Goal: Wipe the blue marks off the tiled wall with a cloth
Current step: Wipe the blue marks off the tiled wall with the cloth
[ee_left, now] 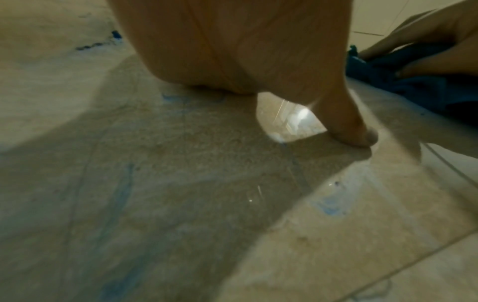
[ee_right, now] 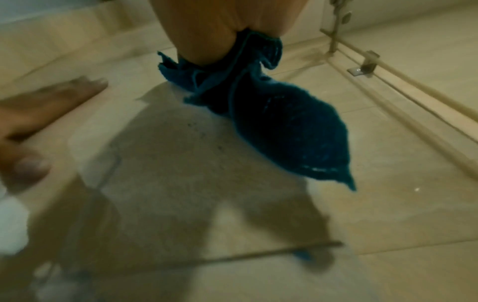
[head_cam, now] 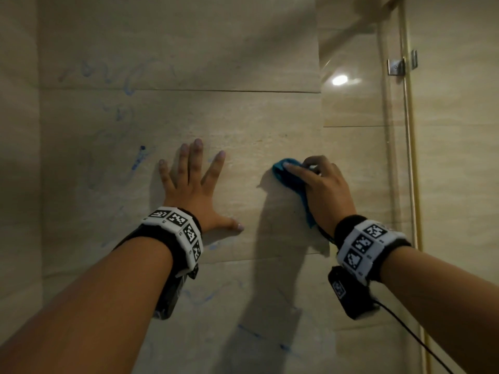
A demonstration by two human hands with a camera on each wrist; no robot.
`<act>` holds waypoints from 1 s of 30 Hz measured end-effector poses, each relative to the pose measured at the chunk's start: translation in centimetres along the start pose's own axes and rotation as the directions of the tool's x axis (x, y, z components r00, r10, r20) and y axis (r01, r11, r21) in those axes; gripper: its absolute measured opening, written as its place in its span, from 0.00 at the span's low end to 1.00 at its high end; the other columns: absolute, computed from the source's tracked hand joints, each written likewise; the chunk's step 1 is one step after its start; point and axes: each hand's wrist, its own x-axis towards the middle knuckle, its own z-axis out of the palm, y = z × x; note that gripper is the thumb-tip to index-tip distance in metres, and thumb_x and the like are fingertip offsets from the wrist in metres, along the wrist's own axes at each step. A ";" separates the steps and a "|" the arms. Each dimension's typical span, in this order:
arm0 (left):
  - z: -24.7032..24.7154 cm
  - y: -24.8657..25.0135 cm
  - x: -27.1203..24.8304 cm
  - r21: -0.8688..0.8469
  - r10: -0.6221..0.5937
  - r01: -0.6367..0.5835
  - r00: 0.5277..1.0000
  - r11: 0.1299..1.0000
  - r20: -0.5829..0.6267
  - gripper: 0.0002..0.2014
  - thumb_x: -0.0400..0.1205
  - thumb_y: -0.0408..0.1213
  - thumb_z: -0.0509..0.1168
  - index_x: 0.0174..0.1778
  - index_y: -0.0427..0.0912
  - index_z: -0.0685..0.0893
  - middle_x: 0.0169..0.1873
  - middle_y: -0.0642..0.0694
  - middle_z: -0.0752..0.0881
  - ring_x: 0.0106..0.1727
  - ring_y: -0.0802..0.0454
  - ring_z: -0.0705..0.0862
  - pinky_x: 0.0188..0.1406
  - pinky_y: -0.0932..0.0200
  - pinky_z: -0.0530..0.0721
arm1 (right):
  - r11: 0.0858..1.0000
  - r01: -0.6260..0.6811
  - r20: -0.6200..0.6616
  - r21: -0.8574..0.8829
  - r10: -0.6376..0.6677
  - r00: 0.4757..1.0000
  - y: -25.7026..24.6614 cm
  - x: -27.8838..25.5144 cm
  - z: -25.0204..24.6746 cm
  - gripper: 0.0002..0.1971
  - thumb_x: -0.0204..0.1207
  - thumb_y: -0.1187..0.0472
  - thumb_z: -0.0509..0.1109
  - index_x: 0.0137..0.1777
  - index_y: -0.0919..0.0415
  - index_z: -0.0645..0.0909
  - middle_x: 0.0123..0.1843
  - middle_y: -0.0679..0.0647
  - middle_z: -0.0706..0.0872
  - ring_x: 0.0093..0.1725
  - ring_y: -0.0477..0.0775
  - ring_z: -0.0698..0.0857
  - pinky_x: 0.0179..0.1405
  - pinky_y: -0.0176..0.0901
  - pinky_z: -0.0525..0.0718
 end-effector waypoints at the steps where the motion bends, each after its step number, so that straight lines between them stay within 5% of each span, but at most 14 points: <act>1: 0.0 0.0 0.0 0.001 0.001 -0.001 1.000 1.000 0.001 0.72 0.51 0.85 0.60 0.67 0.58 0.11 0.68 0.44 0.10 0.74 0.40 0.16 0.72 0.27 0.27 | 0.999 -0.039 -0.030 0.014 0.040 0.999 -0.2 0.6 0.1 0.23 0.72 0.77 0.71 0.65 0.57 0.84 0.60 0.66 0.80 0.49 0.71 0.81 0.45 0.54 0.82; 4: 0.0 -0.1 0.1 0.001 0.003 -0.003 1.000 1.000 0.001 0.71 0.51 0.85 0.59 0.66 0.58 0.10 0.68 0.44 0.10 0.74 0.39 0.16 0.71 0.28 0.26 | 0.998 -0.051 -0.030 0.049 0.052 0.998 -0.9 1.0 0.7 0.22 0.73 0.75 0.72 0.65 0.58 0.83 0.60 0.67 0.78 0.51 0.72 0.80 0.48 0.53 0.81; 11: -0.1 -0.1 -0.2 0.009 0.007 -0.007 1.000 1.000 -0.015 0.70 0.53 0.85 0.58 0.67 0.58 0.11 0.71 0.43 0.13 0.75 0.38 0.18 0.73 0.27 0.28 | 0.990 0.137 0.121 0.022 -0.138 0.983 -1.5 -2.9 0.8 0.25 0.69 0.74 0.77 0.65 0.54 0.84 0.56 0.66 0.80 0.46 0.69 0.80 0.44 0.52 0.81; 15: 0.3 0.7 -1.9 -0.007 0.061 -0.062 0.994 0.998 -0.093 0.64 0.62 0.80 0.60 0.75 0.58 0.20 0.74 0.43 0.16 0.77 0.39 0.20 0.73 0.28 0.28 | 0.997 0.024 0.294 0.068 -0.043 0.955 -1.4 -2.8 0.1 0.24 0.77 0.72 0.67 0.69 0.49 0.81 0.59 0.64 0.76 0.54 0.67 0.76 0.49 0.49 0.74; 18: 1.6 1.9 -3.1 -0.036 0.120 -0.121 0.992 0.992 -0.032 0.59 0.66 0.79 0.57 0.75 0.58 0.21 0.74 0.45 0.16 0.77 0.41 0.20 0.75 0.28 0.31 | 0.994 -0.021 0.230 0.105 -0.004 0.973 -1.9 -1.7 -0.1 0.22 0.78 0.72 0.69 0.68 0.51 0.81 0.59 0.64 0.75 0.52 0.69 0.77 0.46 0.51 0.78; 23: 2.9 2.3 -2.7 -0.025 0.105 -0.104 0.994 0.994 0.011 0.69 0.58 0.82 0.60 0.72 0.56 0.15 0.70 0.45 0.12 0.71 0.40 0.13 0.66 0.30 0.18 | 0.997 -0.004 0.105 0.081 -0.004 0.995 -3.4 -0.1 1.0 0.26 0.72 0.76 0.73 0.66 0.52 0.81 0.55 0.66 0.78 0.46 0.70 0.79 0.42 0.54 0.82; 26: 3.2 2.4 -2.7 0.003 0.083 -0.083 0.997 0.997 0.008 0.70 0.59 0.80 0.63 0.72 0.55 0.14 0.70 0.44 0.12 0.68 0.40 0.11 0.65 0.29 0.17 | 0.998 0.039 0.186 0.048 -0.047 0.981 -3.2 -1.2 1.4 0.27 0.73 0.74 0.73 0.69 0.50 0.81 0.58 0.65 0.77 0.52 0.67 0.76 0.46 0.52 0.80; 30: 2.9 2.5 -2.8 0.008 0.086 -0.086 0.996 0.996 0.018 0.69 0.60 0.80 0.63 0.70 0.54 0.13 0.69 0.43 0.11 0.65 0.40 0.08 0.63 0.29 0.17 | 0.974 0.226 0.229 0.012 -0.222 0.948 -3.1 -4.0 1.2 0.29 0.66 0.70 0.80 0.67 0.49 0.82 0.55 0.64 0.79 0.48 0.66 0.79 0.38 0.52 0.82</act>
